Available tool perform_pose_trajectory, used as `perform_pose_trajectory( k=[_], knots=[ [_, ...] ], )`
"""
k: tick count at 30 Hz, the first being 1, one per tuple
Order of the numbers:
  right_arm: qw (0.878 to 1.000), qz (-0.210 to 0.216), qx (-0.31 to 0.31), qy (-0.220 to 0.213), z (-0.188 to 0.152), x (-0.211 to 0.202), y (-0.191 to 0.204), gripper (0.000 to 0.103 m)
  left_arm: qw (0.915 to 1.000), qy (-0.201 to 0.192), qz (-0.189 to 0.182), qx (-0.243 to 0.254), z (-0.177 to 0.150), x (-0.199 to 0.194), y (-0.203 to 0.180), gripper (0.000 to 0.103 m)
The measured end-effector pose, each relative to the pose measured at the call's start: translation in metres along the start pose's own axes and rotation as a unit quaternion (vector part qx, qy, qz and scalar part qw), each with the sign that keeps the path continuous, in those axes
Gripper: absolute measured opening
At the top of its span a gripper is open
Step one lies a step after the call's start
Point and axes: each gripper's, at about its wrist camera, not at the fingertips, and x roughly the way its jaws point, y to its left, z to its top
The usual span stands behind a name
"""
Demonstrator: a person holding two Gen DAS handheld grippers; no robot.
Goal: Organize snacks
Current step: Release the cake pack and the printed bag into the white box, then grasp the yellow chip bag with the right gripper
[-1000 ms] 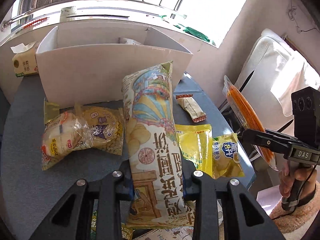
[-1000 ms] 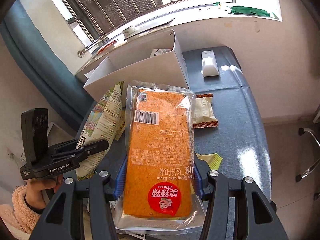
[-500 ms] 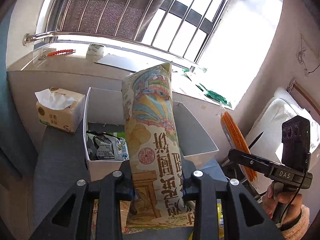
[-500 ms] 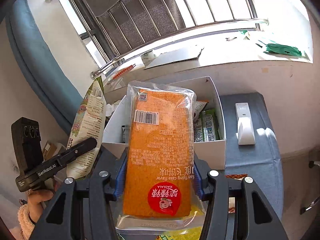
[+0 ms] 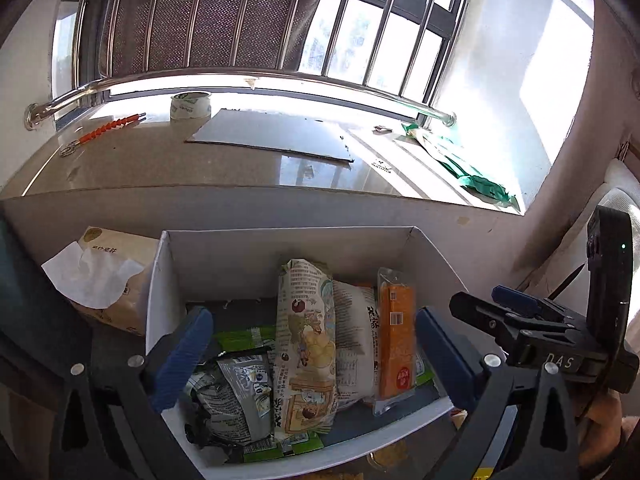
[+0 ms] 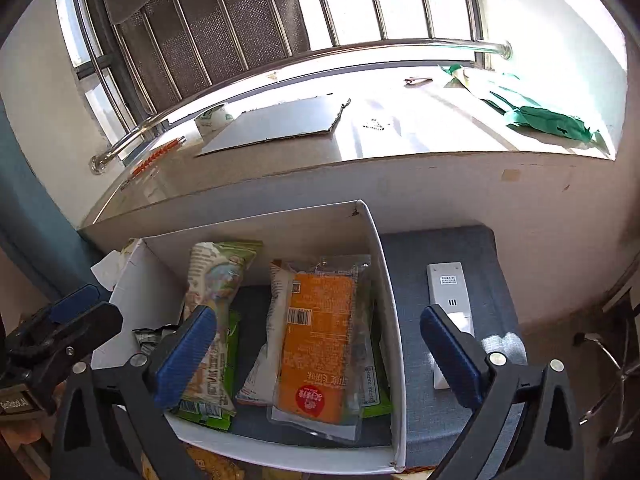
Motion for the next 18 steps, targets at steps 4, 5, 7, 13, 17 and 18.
perform_pose_trajectory(
  k=[4,5,7,13,17,18],
  knots=[
    [1.000,0.008,0.012,0.015,-0.007,-0.004,-0.011,0.103,0.9999,0.002,0.009,-0.008,-0.013,-0.005,0.009,0.103],
    [1.000,0.008,0.010,0.010,-0.010,-0.008,-0.011,0.103,0.9999,0.000,0.011,-0.006,-0.015,-0.008,0.010,0.103],
    [1.000,0.016,0.012,0.003,-0.013,-0.014,-0.010,0.103,0.9999,-0.007,0.010,-0.004,-0.018,-0.019,0.011,0.103],
    [0.999,0.052,0.000,-0.003,-0.026,-0.037,0.005,0.103,0.9993,-0.023,-0.022,0.019,-0.034,-0.060,0.005,0.103],
    [0.997,0.071,-0.028,-0.006,-0.047,-0.061,0.015,0.103,0.9971,-0.038,-0.020,0.062,-0.059,-0.094,-0.010,0.103],
    [0.997,0.075,-0.036,-0.006,-0.053,-0.067,0.017,0.103,0.9968,-0.037,-0.020,0.069,-0.067,-0.101,-0.012,0.103]
  ],
)
